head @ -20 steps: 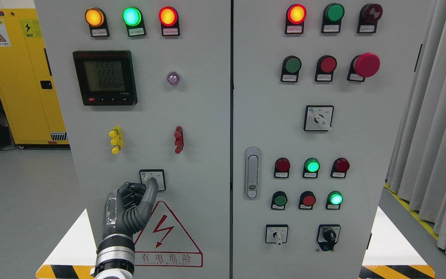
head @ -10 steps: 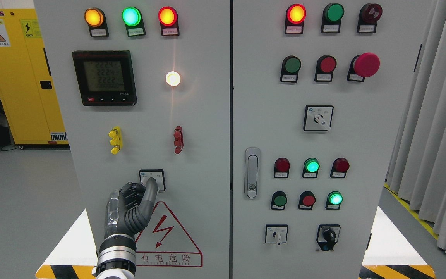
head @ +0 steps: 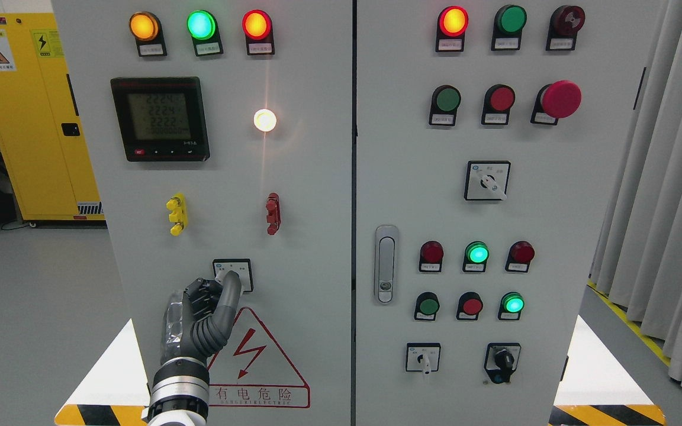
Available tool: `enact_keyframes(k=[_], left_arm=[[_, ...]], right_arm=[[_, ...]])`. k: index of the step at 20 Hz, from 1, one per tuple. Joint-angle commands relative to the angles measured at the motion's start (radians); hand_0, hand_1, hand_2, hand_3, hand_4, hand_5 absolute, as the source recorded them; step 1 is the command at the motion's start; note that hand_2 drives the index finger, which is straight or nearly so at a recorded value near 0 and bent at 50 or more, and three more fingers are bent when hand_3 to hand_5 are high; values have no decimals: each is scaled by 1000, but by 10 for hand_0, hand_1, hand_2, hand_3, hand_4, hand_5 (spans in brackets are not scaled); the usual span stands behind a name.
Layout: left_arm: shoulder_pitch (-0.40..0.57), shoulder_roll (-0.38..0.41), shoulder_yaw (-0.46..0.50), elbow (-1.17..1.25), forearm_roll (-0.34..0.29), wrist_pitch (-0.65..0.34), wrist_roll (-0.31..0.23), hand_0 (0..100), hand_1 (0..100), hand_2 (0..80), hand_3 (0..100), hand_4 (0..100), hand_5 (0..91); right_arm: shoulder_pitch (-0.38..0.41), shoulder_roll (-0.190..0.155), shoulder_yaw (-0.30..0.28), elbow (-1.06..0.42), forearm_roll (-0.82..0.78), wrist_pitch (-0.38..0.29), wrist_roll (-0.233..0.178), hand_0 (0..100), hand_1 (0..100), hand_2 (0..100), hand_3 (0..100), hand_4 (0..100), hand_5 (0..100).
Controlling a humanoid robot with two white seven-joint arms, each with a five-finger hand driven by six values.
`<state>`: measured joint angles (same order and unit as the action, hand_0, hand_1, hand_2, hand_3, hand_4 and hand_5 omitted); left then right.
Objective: Turn on light switch 1
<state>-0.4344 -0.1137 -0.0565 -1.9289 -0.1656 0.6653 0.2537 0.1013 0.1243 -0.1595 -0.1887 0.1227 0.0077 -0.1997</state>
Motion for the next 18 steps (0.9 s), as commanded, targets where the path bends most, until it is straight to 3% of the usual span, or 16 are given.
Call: enact_keyframes(k=[1, 5, 8, 18], left_arm=[[0, -1, -2, 1, 0, 4, -1, 410, 491, 564, 849, 889, 877], [0, -1, -2, -1, 0, 4, -1, 225, 467, 566, 850, 887, 876], [2, -1, -2, -1, 0, 4, -1, 148, 463, 568, 850, 887, 874], [43, -1, -8, -36, 8, -1, 33, 74, 446, 577, 858, 889, 873]], right_arm=[[0, 0, 0, 0, 0, 0, 0, 0, 500, 40, 0, 0, 0], [0, 0, 0, 0, 0, 0, -1, 0, 500, 40, 0, 0, 0], [0, 0, 0, 0, 0, 0, 0, 0, 500, 40, 0, 0, 0], [0, 0, 0, 0, 0, 0, -1, 0, 500, 40, 0, 0, 0]])
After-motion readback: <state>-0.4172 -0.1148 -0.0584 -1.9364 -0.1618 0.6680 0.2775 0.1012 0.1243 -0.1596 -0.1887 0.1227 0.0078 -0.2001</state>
